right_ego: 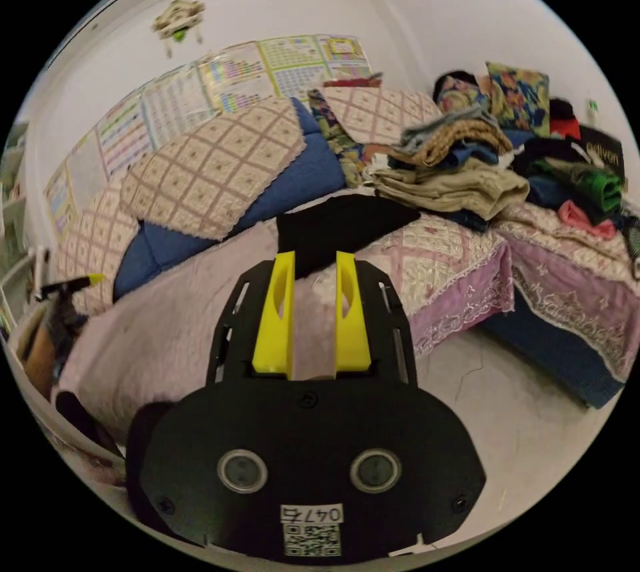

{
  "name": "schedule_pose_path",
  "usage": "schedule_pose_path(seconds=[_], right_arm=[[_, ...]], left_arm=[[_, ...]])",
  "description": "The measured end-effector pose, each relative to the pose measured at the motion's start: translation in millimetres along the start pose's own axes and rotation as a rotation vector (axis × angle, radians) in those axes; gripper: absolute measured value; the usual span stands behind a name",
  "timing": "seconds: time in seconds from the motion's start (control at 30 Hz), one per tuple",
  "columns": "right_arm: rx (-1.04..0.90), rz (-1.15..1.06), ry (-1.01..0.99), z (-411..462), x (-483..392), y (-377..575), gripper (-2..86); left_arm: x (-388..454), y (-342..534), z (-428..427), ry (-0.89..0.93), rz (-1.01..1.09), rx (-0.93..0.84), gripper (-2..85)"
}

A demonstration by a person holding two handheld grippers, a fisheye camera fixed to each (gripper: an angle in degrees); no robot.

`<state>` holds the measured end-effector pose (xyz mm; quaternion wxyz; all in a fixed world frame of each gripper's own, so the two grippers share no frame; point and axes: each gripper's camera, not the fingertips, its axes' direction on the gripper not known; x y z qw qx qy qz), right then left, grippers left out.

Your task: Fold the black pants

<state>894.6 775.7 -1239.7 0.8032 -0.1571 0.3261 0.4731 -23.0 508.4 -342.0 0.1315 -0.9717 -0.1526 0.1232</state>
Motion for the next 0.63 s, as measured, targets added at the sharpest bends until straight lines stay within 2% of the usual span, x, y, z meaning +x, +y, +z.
schedule_pose_path(seconds=[0.03,0.1,0.2,0.3,0.37,0.47,0.63], right_arm=[[0.004,-0.058,0.031,-19,-34,12,3.6],[0.022,-0.141,0.055,-44,-82,28,1.2],[0.030,-0.289,0.069,-71,-155,44,-0.9],[-0.021,-0.324,0.004,-79,-215,38,-1.2],[0.017,-0.366,-0.118,-93,-267,24,-1.2],[0.079,-0.475,-0.186,-105,-342,9,-1.2],[0.073,-0.633,-0.398,-86,-481,-9,-1.3]], left_arm=[[0,23,-30,-0.058,-0.013,0.018,8.3],[0,108,-141,-0.302,-0.103,0.091,7.7],[5,194,-264,-0.472,-0.135,0.250,5.8],[8,250,-353,-0.672,-0.133,0.223,4.2],[8,287,-398,-0.732,-0.158,0.244,2.1],[5,358,-456,-0.759,-0.210,0.312,-0.1],[-17,458,-513,-0.830,-0.367,0.235,-0.4]])
